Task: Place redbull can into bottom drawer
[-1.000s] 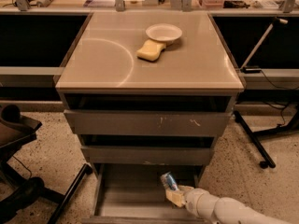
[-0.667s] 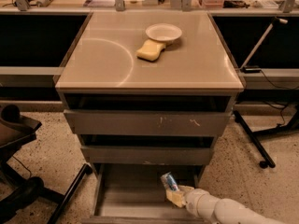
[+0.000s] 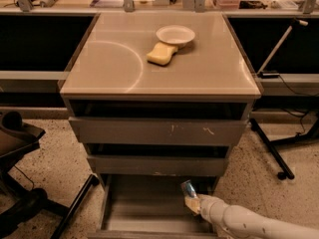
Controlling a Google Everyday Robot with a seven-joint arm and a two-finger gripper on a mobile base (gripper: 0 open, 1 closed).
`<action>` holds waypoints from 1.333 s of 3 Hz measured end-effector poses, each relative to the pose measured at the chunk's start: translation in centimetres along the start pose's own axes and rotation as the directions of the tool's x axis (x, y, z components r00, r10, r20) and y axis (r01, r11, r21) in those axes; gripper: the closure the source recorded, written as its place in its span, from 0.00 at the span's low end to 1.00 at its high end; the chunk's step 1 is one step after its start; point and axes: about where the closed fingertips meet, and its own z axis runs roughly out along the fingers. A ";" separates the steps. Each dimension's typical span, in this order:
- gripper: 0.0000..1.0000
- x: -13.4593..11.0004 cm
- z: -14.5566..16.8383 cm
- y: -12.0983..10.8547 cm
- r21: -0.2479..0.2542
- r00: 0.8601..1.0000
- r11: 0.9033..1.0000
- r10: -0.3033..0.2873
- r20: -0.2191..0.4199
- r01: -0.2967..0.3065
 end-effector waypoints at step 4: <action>1.00 5.1 5.0 -5.7 0.148 0.990 0.987 0.073 -0.121 -0.055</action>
Offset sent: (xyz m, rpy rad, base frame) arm 0.0064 -0.0500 -0.0836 -0.1734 0.1543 -0.1654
